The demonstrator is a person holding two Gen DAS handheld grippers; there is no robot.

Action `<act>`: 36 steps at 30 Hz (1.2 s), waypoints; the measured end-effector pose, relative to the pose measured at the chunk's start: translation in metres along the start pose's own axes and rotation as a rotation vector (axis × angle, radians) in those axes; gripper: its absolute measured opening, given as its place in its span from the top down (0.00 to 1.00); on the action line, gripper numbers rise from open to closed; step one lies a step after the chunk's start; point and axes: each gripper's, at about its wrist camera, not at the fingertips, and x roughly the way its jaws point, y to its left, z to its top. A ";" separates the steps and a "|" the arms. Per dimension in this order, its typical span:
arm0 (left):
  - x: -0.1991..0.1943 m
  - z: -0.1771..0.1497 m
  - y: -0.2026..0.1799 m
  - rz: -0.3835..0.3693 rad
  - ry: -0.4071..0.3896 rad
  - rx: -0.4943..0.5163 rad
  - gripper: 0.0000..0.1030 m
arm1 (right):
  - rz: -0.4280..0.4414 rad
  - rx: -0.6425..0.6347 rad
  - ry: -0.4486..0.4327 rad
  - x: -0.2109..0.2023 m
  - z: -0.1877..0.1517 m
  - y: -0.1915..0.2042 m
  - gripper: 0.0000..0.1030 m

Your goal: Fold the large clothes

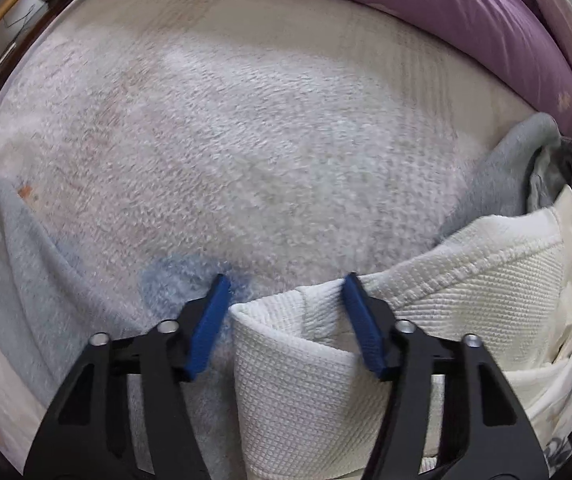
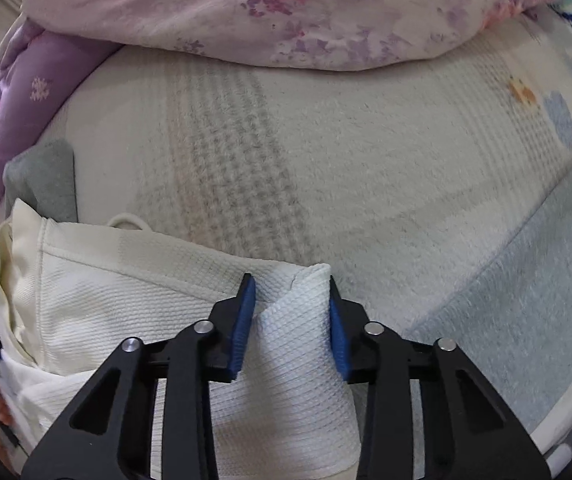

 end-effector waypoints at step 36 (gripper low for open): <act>-0.178 -0.225 0.057 -0.090 -0.182 -0.080 0.92 | 0.099 -0.058 -0.188 -0.201 -0.222 -0.040 0.91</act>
